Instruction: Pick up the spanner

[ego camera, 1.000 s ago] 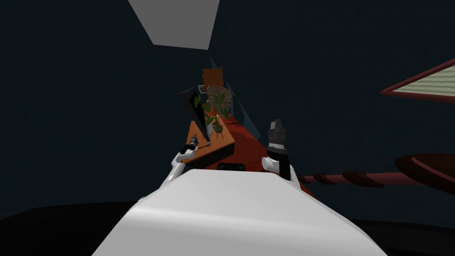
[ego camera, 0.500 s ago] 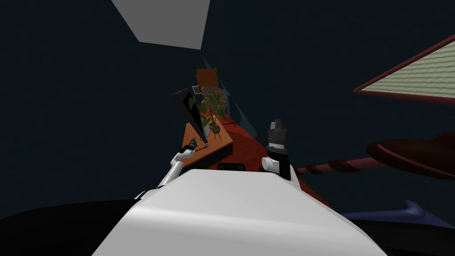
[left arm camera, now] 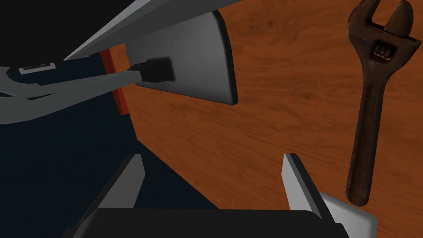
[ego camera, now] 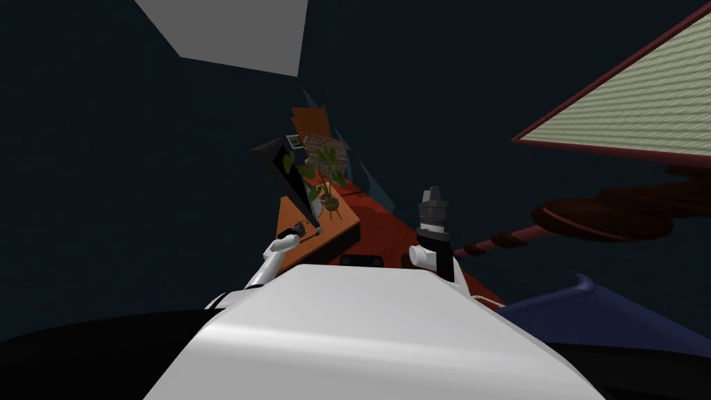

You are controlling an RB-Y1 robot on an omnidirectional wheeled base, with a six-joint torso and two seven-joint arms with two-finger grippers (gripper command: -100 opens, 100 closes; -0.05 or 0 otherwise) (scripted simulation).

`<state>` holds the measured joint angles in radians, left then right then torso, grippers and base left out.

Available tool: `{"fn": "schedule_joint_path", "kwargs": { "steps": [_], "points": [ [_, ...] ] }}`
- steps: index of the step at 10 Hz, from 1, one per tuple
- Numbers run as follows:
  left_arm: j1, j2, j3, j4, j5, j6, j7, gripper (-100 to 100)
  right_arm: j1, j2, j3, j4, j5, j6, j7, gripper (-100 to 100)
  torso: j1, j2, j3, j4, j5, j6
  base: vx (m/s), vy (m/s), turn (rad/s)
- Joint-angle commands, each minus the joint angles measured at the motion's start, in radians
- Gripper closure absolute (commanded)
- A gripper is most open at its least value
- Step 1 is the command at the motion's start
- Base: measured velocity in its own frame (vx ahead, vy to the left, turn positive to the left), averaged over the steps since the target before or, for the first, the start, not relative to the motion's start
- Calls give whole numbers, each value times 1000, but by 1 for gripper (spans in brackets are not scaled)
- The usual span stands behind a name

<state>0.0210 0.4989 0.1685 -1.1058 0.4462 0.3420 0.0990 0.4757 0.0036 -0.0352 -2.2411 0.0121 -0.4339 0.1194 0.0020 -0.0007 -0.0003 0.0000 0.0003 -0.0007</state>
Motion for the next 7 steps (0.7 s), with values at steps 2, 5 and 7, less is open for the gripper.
{"fn": "schedule_joint_path", "kwargs": {
  "steps": [2,5,7],
  "points": [
    [-35,19,10,86,36,70,10,-100,0,0,0,0,0,0,0,0,0,0,0,0,0,-1,2,29,-189],
    [-55,33,15,171,62,129,16,-100,0,0,0,0,0,0,0,0,0,0,0,0,0,0,0,33,-174],
    [-74,46,19,230,88,172,22,-100,0,0,0,0,0,0,0,0,0,0,0,0,0,0,-6,34,-184]
  ]
}}
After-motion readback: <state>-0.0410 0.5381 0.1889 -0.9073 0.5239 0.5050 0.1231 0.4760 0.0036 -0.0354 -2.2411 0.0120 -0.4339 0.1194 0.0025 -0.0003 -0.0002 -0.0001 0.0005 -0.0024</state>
